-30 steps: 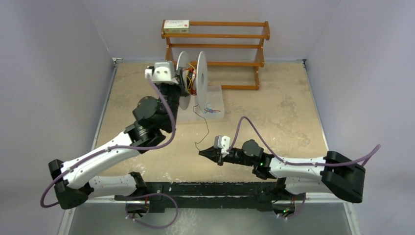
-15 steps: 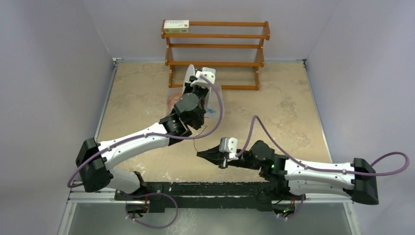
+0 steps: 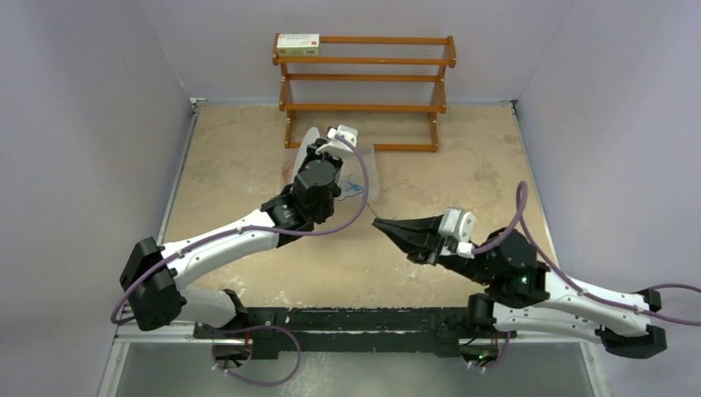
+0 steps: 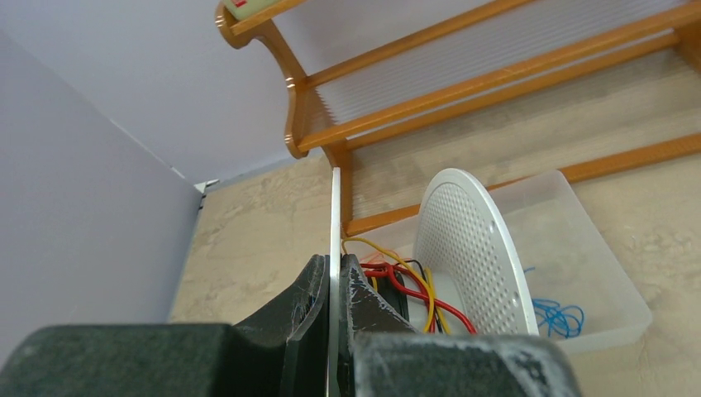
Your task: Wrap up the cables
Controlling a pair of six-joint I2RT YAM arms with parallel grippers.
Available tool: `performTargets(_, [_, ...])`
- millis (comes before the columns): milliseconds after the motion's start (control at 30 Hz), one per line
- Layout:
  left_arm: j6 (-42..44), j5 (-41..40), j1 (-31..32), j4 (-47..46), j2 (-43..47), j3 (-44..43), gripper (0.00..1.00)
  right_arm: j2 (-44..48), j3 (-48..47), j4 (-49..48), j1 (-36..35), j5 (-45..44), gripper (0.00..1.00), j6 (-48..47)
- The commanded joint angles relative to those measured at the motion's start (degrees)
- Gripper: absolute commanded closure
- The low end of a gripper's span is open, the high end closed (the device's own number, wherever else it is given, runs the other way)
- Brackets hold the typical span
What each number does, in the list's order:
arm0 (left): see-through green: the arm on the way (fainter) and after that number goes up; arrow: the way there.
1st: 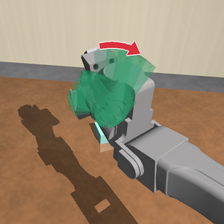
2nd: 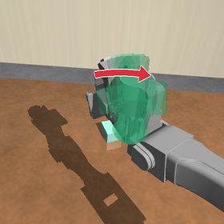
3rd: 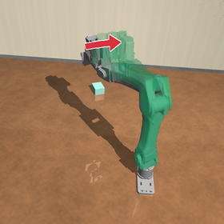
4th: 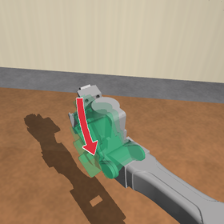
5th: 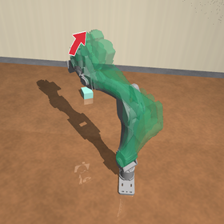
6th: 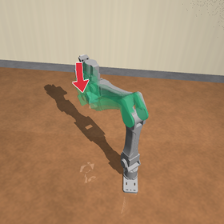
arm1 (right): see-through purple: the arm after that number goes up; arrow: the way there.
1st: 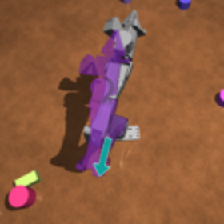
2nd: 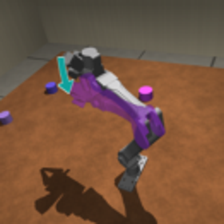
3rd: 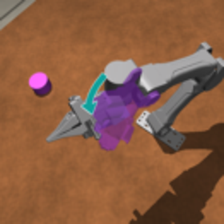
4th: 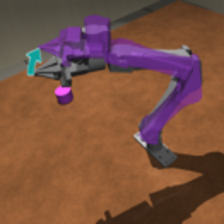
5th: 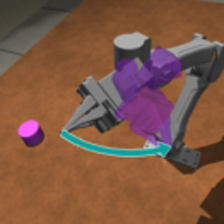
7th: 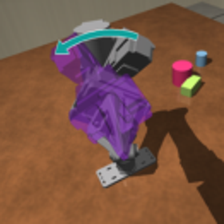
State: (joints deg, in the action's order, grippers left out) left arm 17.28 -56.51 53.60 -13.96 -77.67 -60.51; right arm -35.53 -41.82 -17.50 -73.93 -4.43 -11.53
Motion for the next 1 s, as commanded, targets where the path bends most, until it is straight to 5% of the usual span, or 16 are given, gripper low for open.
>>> performTargets(0, [-2.63, 6.02, -0.08, 1.19, 5.94, 1.26, 1.00, 0.31, -7.36, 5.76, -0.29, -9.24, 1.00, -3.22])
performTargets(467, [-3.39, 22.06, 0.26, 19.22, 18.08, 4.96, 1.00, -2.51, -19.58, 9.17, -0.27, -26.66, 1.00, -8.05])
performTargets(967, [-1.75, 35.16, 3.41, 25.55, 26.23, 10.39, 1.00, -11.31, -31.15, 4.07, -0.25, -40.43, 1.00, -20.56])
